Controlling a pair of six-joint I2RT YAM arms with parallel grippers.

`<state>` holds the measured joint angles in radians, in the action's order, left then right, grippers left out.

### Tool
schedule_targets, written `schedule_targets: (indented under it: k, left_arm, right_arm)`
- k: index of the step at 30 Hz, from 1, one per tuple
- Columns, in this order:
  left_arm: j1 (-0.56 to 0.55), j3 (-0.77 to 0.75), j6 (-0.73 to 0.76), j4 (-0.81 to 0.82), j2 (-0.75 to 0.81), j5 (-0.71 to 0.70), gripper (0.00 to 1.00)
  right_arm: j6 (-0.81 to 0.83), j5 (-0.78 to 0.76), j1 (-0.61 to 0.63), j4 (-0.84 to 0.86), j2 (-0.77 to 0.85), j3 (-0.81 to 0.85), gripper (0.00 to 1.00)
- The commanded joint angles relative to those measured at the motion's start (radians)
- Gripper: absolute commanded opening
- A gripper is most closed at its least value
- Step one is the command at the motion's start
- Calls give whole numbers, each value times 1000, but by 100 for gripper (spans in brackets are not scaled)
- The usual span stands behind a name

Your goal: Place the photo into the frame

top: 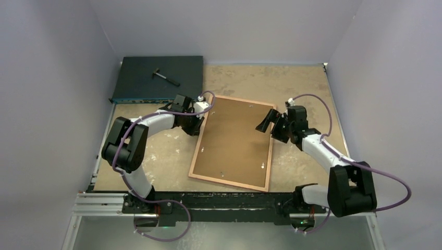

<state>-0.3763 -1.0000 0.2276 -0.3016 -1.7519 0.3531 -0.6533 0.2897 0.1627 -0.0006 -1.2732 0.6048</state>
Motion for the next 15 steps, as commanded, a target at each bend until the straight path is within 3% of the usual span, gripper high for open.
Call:
schedule_targets:
  k: [1, 7, 15]
  left_arm:
    - [-9, 28, 2, -50, 0, 33, 17]
    - [-9, 11, -4, -62, -5, 28, 16]
    - [7, -39, -5, -128, 26, 42, 17]
  right_arm:
    - [96, -151, 19, -160, 57, 111, 99]
    - [124, -210, 23, -214, 99, 154, 98]
    - [60, -218, 98, -154, 116, 116, 78]
